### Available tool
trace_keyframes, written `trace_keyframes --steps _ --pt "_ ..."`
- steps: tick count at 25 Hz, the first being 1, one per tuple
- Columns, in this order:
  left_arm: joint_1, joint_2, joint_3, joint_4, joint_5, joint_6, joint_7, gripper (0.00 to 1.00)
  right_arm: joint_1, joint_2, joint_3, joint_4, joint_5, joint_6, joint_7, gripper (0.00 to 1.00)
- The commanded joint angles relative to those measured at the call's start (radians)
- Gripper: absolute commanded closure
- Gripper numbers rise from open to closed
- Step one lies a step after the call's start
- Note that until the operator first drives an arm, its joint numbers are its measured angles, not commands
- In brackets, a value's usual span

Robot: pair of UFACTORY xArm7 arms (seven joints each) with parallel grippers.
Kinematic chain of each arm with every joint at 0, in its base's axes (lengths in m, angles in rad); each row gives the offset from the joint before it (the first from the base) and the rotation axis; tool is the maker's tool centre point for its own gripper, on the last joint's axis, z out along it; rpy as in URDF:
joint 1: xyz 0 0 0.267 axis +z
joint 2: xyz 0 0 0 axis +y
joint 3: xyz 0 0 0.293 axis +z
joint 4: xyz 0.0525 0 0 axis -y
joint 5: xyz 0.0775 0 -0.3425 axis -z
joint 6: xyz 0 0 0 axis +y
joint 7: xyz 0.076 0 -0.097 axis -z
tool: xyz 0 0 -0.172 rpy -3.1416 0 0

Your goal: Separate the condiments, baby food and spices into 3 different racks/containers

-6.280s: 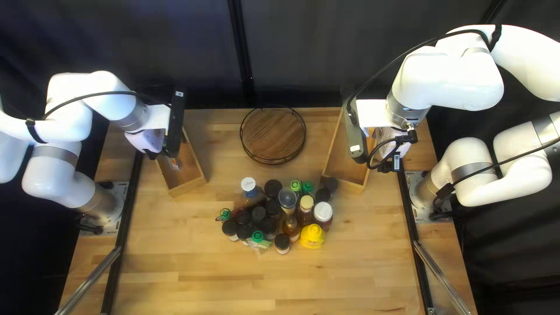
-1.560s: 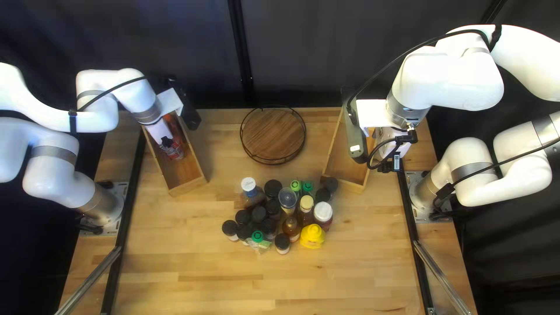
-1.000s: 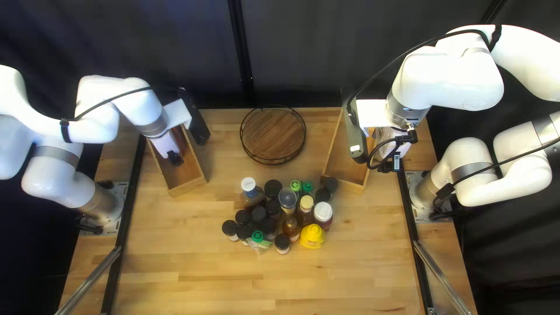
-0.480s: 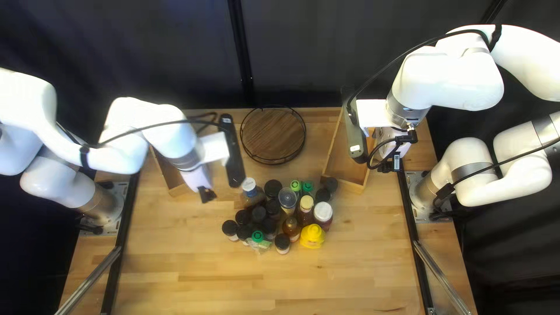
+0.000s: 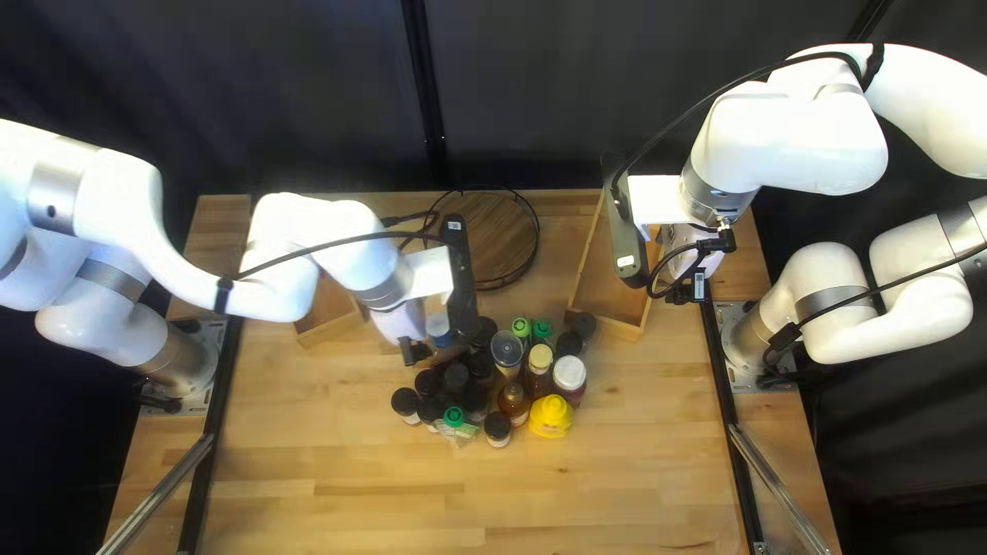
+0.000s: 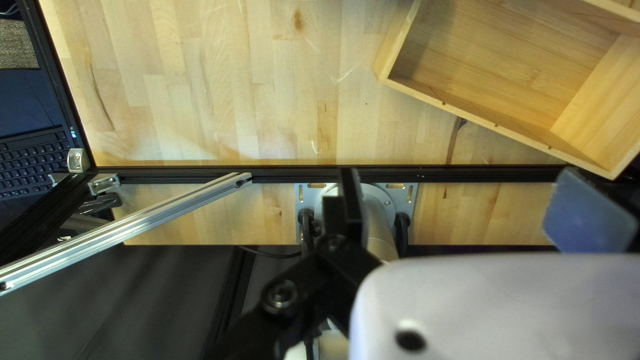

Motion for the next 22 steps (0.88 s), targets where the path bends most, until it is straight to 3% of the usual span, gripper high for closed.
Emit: trace_keyframes --steps 1,2,3,4,12,22 --pt "0.004 0.023 0.004 0.013 -0.012 -0.008 0.016 0.0 0.0 0.0 0.0 0.0 0.0 0.0 0.0 0.0" --pt "0.004 0.027 0.004 0.015 -0.015 -0.01 0.019 0.25 0.0 0.0 0.0 0.0 0.0 0.0 0.0 0.0" --pt "0.005 0.032 0.005 0.018 -0.019 -0.01 0.022 0.37 0.0 0.0 0.0 0.0 0.0 0.0 0.0 0.0" --pt "0.005 0.034 0.005 0.021 -0.024 -0.008 0.027 1.0 0.0 0.0 0.0 0.0 0.0 0.0 0.0 0.0" --pt "0.002 0.013 0.002 0.053 -0.027 0.052 0.034 1.0 0.0 0.0 0.0 0.0 0.0 0.0 0.0 0.0" --pt "0.006 -0.068 0.002 0.143 0.013 0.23 0.042 1.0 0.0 0.0 0.0 0.0 0.0 0.0 0.0 0.0"
